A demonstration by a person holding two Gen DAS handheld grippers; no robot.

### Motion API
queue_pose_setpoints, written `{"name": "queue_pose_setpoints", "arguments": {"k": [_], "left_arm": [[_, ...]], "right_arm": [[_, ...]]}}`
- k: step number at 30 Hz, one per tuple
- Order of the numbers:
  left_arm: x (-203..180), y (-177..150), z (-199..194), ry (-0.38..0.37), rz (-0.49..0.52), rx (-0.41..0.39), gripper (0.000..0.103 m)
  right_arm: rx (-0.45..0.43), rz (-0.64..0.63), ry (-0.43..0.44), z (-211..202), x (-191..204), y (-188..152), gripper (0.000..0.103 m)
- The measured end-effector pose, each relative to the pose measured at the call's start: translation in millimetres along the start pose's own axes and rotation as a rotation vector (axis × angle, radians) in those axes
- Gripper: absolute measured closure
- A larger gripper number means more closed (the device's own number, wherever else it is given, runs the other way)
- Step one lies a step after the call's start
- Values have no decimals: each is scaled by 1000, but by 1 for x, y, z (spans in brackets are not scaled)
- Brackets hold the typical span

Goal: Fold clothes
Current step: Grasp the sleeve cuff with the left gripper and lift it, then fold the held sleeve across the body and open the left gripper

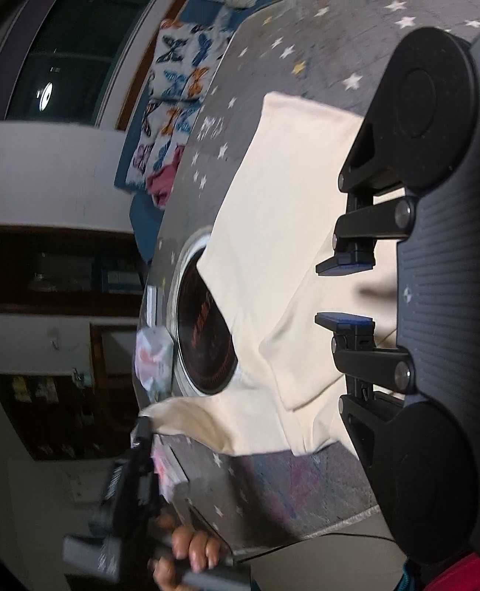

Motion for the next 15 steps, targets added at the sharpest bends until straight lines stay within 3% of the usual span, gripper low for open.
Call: {"name": "queue_pose_setpoints", "arguments": {"k": [7,11,15], "left_arm": [[-110,-26,35,-300,93,84,98],[-139,-63,61,-388,105,191,97],[-146,-104,76,-424,114,314,93]], "right_arm": [[-3,78,-33,-11,-26,-13,82],[8,104,-53,-15,-36,-24,82],[27,134,-73,-18,-45,-34,82]]}}
Point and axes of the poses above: each gripper's, at about its wrist camera, not at the fingertips, and z roughly the way its jaws point, x to its left, y to its top, the point moved 7 cm from there along z, roughly the way its jaws point, and after that the axes turned 14 degrees about -y, right-handed, at the moved point
